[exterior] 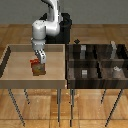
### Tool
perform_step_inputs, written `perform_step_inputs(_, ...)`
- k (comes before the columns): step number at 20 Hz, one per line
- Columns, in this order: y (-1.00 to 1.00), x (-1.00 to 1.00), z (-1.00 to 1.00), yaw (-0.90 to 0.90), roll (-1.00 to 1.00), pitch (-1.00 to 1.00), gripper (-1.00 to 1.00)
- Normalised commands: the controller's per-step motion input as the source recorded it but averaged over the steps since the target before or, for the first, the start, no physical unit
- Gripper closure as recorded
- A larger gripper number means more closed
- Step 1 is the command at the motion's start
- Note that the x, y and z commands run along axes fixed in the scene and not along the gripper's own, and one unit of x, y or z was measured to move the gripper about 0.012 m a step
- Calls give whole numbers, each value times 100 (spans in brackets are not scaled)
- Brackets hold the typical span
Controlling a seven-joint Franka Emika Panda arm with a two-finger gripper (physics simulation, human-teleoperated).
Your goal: Place the box of cereal into the appropriate compartment.
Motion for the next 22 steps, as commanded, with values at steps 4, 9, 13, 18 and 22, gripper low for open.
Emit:
perform_step_inputs(4,0,0,-75,0,0,0,-100)
perform_step_inputs(9,0,0,-20,0,0,0,100)
perform_step_inputs(13,0,0,0,0,0,0,100)
perform_step_inputs(18,0,0,0,0,0,0,100)
perform_step_inputs(22,0,0,0,0,0,0,100)
